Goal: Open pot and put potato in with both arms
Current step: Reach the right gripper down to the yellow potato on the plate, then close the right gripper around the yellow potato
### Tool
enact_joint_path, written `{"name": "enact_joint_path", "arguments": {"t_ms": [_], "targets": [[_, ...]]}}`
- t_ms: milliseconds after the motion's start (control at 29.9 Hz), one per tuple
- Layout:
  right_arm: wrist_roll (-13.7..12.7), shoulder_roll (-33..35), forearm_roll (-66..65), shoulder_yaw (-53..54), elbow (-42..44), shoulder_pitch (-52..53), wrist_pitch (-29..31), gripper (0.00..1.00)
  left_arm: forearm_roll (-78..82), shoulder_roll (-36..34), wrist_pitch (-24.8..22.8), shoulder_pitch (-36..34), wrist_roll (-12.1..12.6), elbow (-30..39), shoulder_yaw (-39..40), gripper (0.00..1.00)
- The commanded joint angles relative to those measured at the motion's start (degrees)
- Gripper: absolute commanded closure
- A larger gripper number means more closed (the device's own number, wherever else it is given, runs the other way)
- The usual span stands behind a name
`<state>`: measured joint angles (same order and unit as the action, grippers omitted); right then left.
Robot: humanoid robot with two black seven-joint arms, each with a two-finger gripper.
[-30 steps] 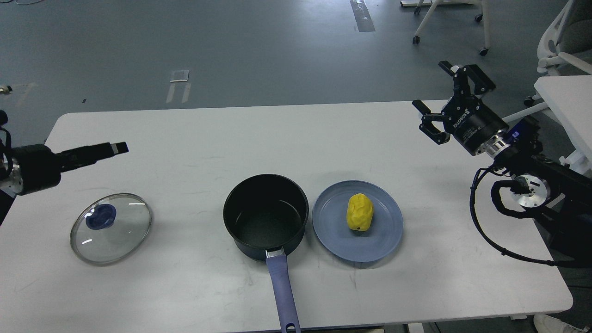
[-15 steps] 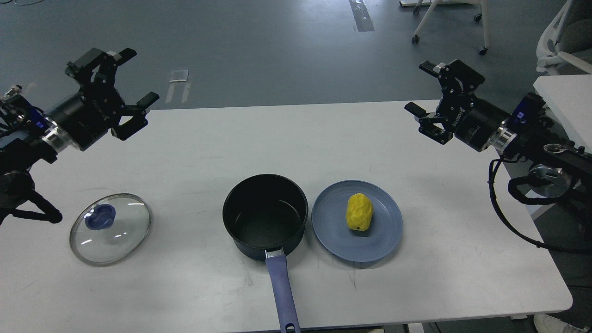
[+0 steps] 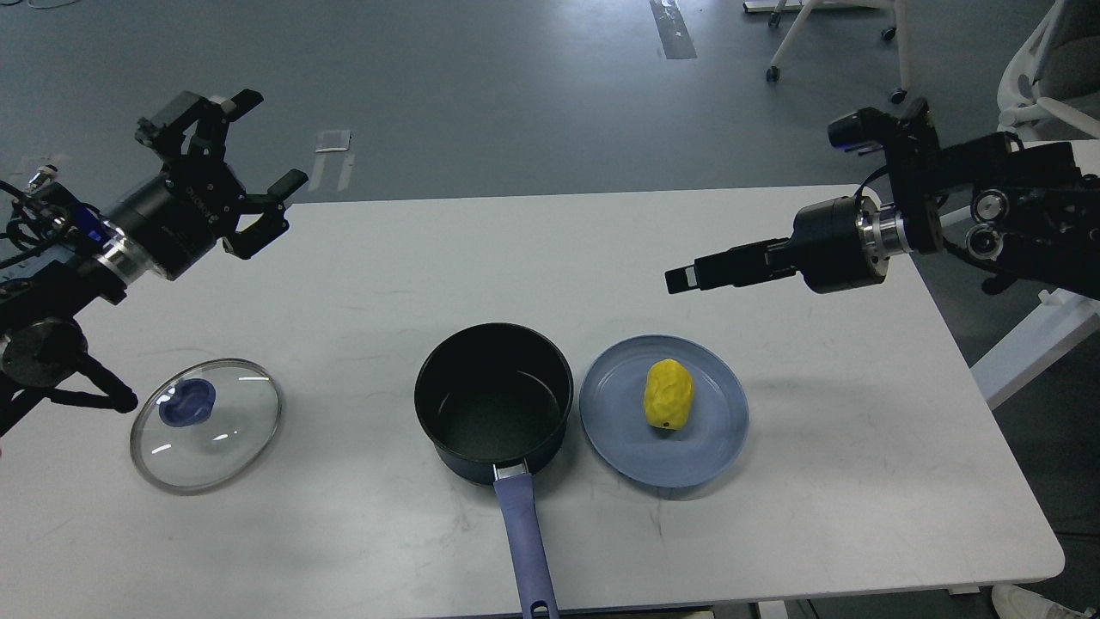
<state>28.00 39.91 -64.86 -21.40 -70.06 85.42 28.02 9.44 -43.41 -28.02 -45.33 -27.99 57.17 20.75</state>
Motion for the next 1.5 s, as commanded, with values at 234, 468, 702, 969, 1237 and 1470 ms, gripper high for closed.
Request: {"name": "enact_joint_path", "arguments": {"t_ms": [234, 468, 702, 969, 1237, 1470], "targets": [[0.00, -14.92, -1.59, -17.78, 4.83, 8.18, -0.02, 0.00, 0.40, -0.19, 0.02, -0.02, -0.01, 0.57, 0.08, 0.02], [0.00, -22.06, 12.02, -23.68, 9.07, 8.80, -0.02, 0.00, 0.58, -0.36, 0.02, -0.11, -0.01, 0.57, 0.16, 0.02], [-0.76, -25.58, 16.08, -31.15, 10.03, 11.00, -0.02, 0.00, 0.58, -0.89, 0.02, -0.11, -0.01, 0.66, 1.31, 0.02], [-0.84, -26.90, 16.26, -35.99, 11.00, 11.00, -0.02, 0.00, 0.58, -0.98, 0.02, -0.11, -0.01, 0.75, 1.39, 0.02], [-0.84, -28.13, 16.43, -36.52, 13.54, 8.81, -0.02, 0.00, 0.58, -0.98, 0.02, -0.02, -0.01, 0.83, 1.74, 0.02], [-0.84, -30.41, 21.68, -36.26, 17.42, 5.73, -0.02, 0.00, 0.58, -1.33, 0.02, 0.07, -0.01, 0.83, 2.10, 0.02]]}}
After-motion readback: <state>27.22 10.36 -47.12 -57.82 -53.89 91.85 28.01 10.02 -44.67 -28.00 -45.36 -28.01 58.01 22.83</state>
